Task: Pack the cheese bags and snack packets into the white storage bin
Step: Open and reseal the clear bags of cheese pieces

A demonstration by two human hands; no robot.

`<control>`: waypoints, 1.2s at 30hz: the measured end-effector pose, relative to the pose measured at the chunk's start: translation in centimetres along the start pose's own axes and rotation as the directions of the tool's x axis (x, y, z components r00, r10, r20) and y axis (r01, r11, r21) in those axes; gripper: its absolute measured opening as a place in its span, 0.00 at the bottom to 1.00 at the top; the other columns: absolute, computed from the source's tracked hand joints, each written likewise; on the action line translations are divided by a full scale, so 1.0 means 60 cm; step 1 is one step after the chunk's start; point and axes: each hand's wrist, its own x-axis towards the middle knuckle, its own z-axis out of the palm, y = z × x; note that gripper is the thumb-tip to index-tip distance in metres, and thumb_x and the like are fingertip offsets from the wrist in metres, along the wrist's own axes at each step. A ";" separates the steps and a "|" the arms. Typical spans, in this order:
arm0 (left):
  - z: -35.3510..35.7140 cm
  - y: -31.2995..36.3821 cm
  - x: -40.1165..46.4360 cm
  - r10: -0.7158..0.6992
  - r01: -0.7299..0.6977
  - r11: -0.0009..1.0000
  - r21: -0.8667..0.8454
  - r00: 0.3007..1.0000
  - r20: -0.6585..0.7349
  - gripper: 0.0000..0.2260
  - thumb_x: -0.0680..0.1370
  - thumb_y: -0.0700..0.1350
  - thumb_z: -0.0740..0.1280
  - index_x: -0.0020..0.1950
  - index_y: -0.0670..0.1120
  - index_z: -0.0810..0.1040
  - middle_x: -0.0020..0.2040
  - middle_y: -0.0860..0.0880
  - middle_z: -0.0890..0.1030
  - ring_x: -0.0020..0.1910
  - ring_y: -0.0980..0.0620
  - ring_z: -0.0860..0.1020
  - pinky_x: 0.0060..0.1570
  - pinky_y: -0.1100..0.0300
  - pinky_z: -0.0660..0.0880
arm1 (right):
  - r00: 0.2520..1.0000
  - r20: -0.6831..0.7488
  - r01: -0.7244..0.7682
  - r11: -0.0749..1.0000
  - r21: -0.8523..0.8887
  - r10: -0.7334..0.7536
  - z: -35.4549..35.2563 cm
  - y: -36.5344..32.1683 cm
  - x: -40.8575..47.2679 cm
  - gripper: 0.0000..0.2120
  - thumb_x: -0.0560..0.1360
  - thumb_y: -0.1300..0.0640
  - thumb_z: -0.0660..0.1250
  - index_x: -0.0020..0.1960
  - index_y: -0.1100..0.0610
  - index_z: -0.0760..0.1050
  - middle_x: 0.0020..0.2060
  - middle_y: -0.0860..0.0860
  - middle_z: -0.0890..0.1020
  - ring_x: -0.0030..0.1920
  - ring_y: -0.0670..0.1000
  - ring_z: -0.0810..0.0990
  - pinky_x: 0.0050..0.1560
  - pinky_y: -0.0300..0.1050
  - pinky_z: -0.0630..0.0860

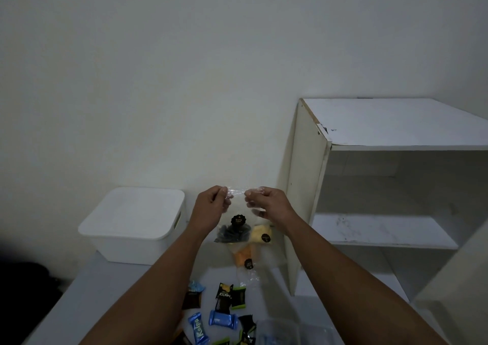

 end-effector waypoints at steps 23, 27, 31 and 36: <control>-0.050 -0.017 -0.005 -0.012 -0.010 0.968 0.251 0.996 0.088 0.09 0.83 0.44 0.64 0.47 0.46 0.82 0.42 0.49 0.85 0.38 0.60 0.81 0.44 0.61 0.77 | 0.969 0.150 0.243 0.869 -0.431 -0.196 0.041 0.008 0.038 0.07 0.73 0.55 0.76 0.43 0.60 0.84 0.39 0.55 0.85 0.36 0.47 0.84 0.40 0.43 0.78; -0.057 -0.019 -0.006 -0.005 -0.023 0.957 0.290 0.995 0.095 0.08 0.82 0.43 0.64 0.48 0.45 0.83 0.41 0.49 0.86 0.38 0.59 0.82 0.42 0.64 0.76 | 0.963 0.199 0.258 0.838 -0.481 -0.182 0.048 0.005 0.040 0.07 0.74 0.57 0.76 0.44 0.61 0.85 0.32 0.51 0.83 0.29 0.40 0.78 0.30 0.32 0.72; -0.064 -0.024 -0.005 0.004 -0.028 0.956 0.291 0.997 0.082 0.07 0.81 0.45 0.67 0.45 0.45 0.82 0.40 0.49 0.86 0.40 0.54 0.84 0.43 0.58 0.80 | 0.967 0.188 0.245 0.843 -0.480 -0.174 0.052 0.010 0.041 0.07 0.75 0.57 0.75 0.44 0.62 0.84 0.31 0.49 0.81 0.27 0.38 0.77 0.27 0.30 0.69; -0.083 -0.027 0.001 0.029 -0.054 0.942 0.333 0.996 0.080 0.08 0.81 0.45 0.68 0.43 0.48 0.81 0.38 0.49 0.85 0.38 0.55 0.82 0.42 0.58 0.78 | 0.973 0.162 0.222 0.860 -0.460 -0.164 0.050 0.020 0.043 0.06 0.74 0.54 0.76 0.43 0.57 0.85 0.39 0.59 0.85 0.36 0.50 0.82 0.38 0.49 0.77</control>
